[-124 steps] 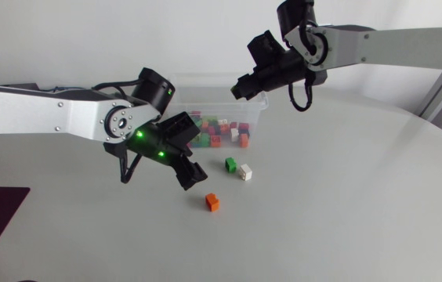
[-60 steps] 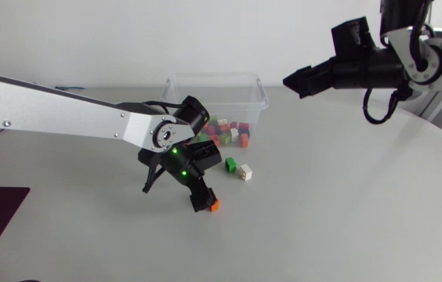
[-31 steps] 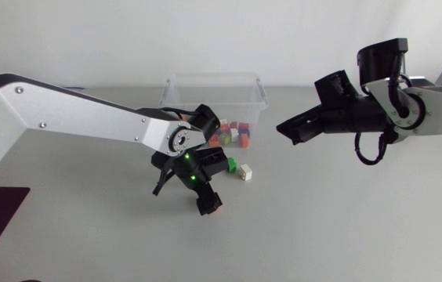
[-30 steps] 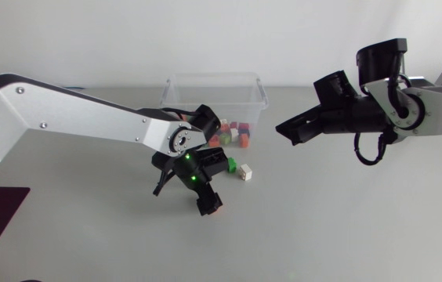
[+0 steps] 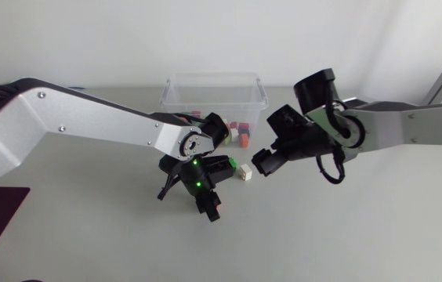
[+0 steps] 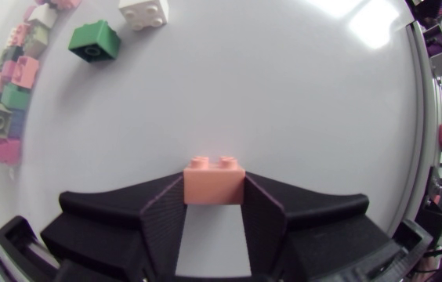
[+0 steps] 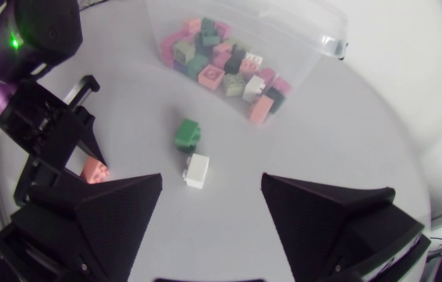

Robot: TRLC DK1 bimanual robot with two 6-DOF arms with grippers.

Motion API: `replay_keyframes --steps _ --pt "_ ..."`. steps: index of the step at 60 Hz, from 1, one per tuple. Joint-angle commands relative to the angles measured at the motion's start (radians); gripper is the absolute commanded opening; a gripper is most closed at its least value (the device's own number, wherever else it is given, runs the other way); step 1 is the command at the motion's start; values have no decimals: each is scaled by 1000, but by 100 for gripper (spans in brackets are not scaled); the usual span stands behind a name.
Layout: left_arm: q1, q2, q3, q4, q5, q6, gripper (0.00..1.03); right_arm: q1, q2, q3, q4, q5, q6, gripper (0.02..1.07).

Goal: Place the duplo bricks in the container

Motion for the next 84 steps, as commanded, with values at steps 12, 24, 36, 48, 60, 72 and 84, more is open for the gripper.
replay_keyframes --steps 12,24,36,48,60,72,84 --pt "41 -87 24 -32 -6 -16 25 41 166 88 -42 60 10 60" --pt "99 -173 73 -32 3 -41 25 64 261 187 -102 77 42 60" --pt "164 -225 142 -15 63 -82 25 84 323 233 -135 100 67 76" --pt "199 -254 193 54 86 -137 25 89 367 264 -155 120 77 82" --pt "230 -251 236 166 110 -215 25 89 426 313 -181 134 80 74" --pt "244 -217 243 292 110 -274 25 99 495 368 -215 143 80 36" --pt "264 -156 297 355 110 -317 25 98 475 356 -229 137 71 21"
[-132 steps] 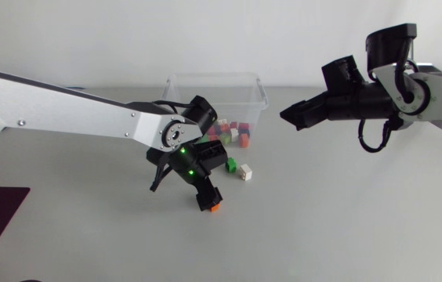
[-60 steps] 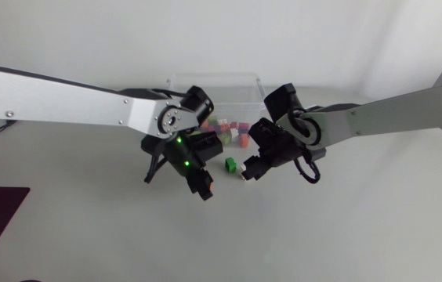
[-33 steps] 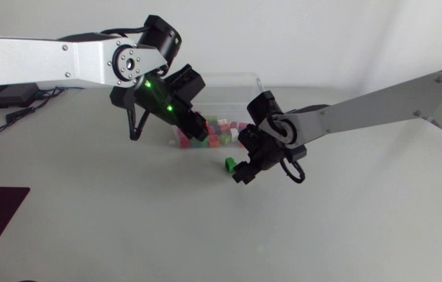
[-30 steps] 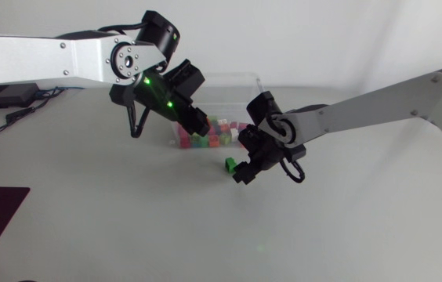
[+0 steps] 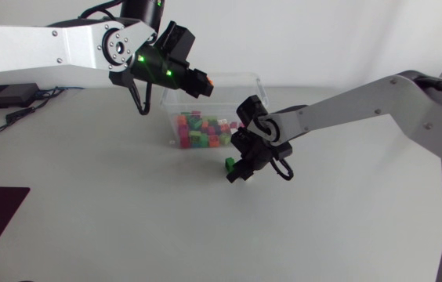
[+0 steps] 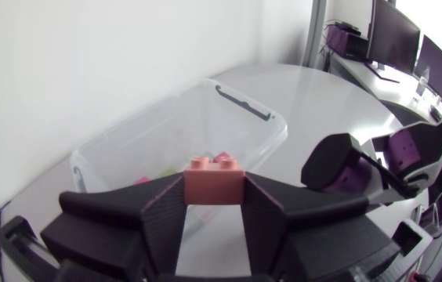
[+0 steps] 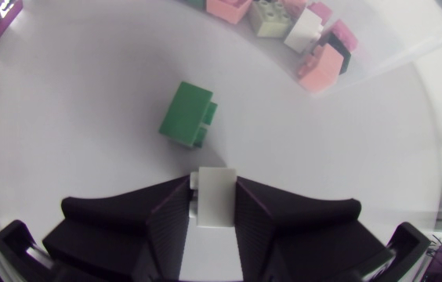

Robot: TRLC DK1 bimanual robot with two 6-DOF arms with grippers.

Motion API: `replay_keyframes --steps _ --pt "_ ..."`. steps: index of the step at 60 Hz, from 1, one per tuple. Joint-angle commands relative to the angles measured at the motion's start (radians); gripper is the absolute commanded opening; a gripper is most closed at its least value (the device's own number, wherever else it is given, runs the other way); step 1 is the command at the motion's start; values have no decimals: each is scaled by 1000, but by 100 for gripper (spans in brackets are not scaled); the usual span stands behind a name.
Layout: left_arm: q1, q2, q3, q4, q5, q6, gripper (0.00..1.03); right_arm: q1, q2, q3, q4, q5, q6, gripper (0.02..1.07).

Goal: Place the duplo bricks in the container

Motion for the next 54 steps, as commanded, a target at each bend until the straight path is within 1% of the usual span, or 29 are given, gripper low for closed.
replay_keyframes --steps 1,13,16,21,24,26,28,29,31,32,34,37,39,44,51,54 --pt "15 56 54 22 14 -35 25 0 0 -7 -28 0 13 21" --pt "26 132 118 46 7 -55 27 -29 -114 -35 -57 -21 15 21" --pt "32 151 137 68 1 -70 27 -38 -146 -38 -69 -23 15 21" --pt "40 186 175 69 -7 -80 29 -57 -196 -35 -92 -41 15 21" --pt "41 206 194 77 -16 -80 33 -74 -224 -29 -103 -50 15 21" --pt "43 218 207 77 -18 -81 39 -84 -239 -23 -110 -57 13 21" --pt "44 235 224 77 -22 -84 52 -97 -252 -17 -112 -66 13 21" --pt "46 240 227 77 -22 -86 56 -104 -258 -14 -112 -70 13 21" --pt "46 246 234 77 -33 -89 75 -118 -272 -4 -115 -81 13 21" --pt "46 246 234 77 -36 -87 80 -126 -278 2 -117 -89 13 21" --pt "44 241 224 77 -38 -86 85 -135 -287 13 -120 -100 13 21" --pt "43 228 206 77 -36 -80 88 -143 -298 23 -120 -103 15 21" --pt "38 208 184 78 -36 -77 92 -149 -302 32 -118 -109 16 21" --pt "18 142 105 83 -36 -21 98 -158 -313 52 -113 -127 21 21" --pt "3 44 -3 81 -35 35 98 -166 -327 75 -83 -147 36 21" --pt "1 13 -38 66 -15 62 98 -167 -336 80 -67 -156 39 21"
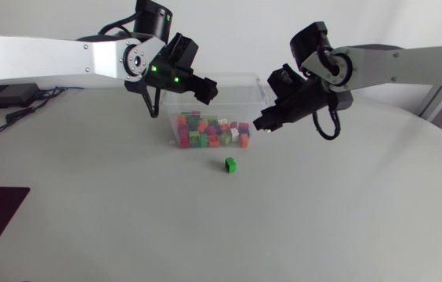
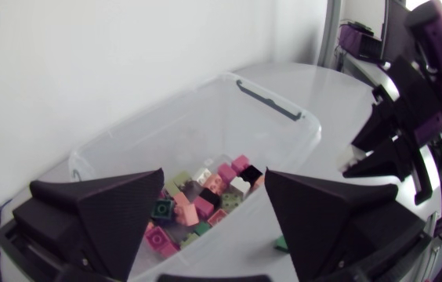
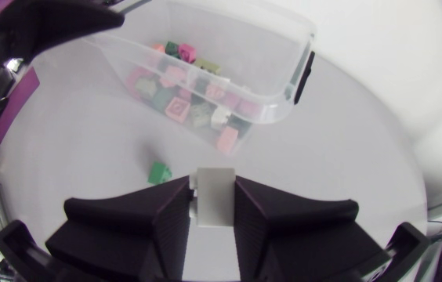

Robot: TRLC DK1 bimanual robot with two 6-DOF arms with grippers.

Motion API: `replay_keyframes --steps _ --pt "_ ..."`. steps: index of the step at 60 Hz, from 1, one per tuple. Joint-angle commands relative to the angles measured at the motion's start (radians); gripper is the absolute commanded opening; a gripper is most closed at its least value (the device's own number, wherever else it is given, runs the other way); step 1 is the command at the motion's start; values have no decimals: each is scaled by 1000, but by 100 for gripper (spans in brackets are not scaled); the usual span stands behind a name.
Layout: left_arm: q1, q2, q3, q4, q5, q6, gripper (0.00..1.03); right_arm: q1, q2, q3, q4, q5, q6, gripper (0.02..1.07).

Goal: Place the duplo bricks in the container

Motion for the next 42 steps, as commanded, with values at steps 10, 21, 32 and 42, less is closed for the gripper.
replay_keyframes --steps 10,21,32,42 --pt "-24 -132 -170 -76 80 163 98 -8 -30 62 57 -25 42 21" --pt "-71 -114 -266 -131 129 276 98 -5 1 104 105 -34 56 21" --pt "-101 -63 -292 -134 130 313 98 5 22 128 166 -33 62 21" --pt "-102 -14 -289 -119 130 319 98 10 70 156 220 -34 70 21"
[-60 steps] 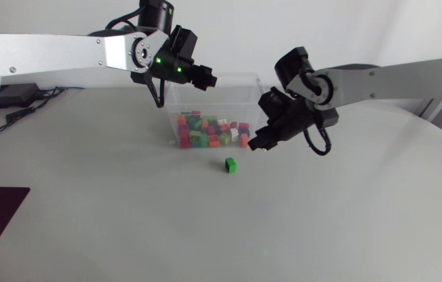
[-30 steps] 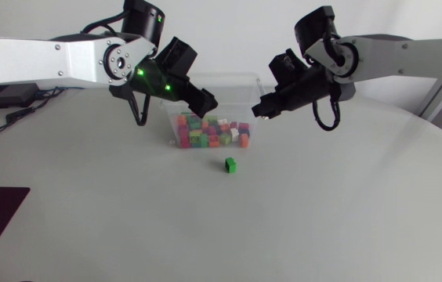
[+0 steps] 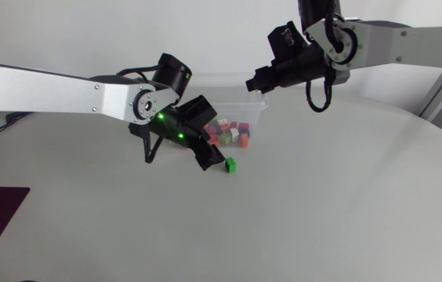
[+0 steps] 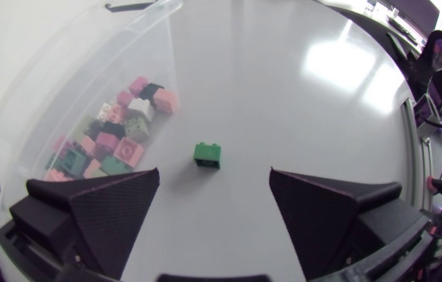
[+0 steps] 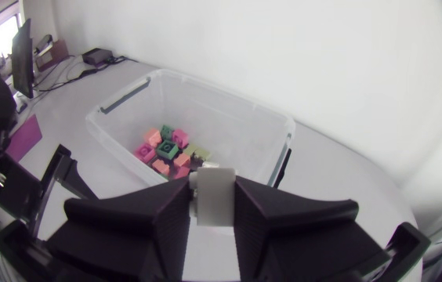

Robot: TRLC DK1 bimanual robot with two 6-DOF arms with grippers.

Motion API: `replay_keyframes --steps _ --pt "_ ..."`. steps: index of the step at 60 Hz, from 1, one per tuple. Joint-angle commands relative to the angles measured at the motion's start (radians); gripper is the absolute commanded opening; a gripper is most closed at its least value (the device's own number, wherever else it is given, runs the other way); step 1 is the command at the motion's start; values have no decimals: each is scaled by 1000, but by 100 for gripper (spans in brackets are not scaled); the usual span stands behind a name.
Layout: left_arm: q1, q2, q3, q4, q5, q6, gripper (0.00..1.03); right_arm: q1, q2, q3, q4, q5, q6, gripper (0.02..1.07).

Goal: Place the duplo bricks in the container

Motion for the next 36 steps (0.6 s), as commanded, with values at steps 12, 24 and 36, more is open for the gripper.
replay_keyframes --steps 12,24,36 --pt "-16 86 -35 57 7 27 98 46 117 64 121 -5 33 22" --pt "-31 133 -37 118 7 17 98 75 229 179 139 39 50 94" --pt "-44 179 4 144 1 13 98 75 123 76 136 39 42 102"
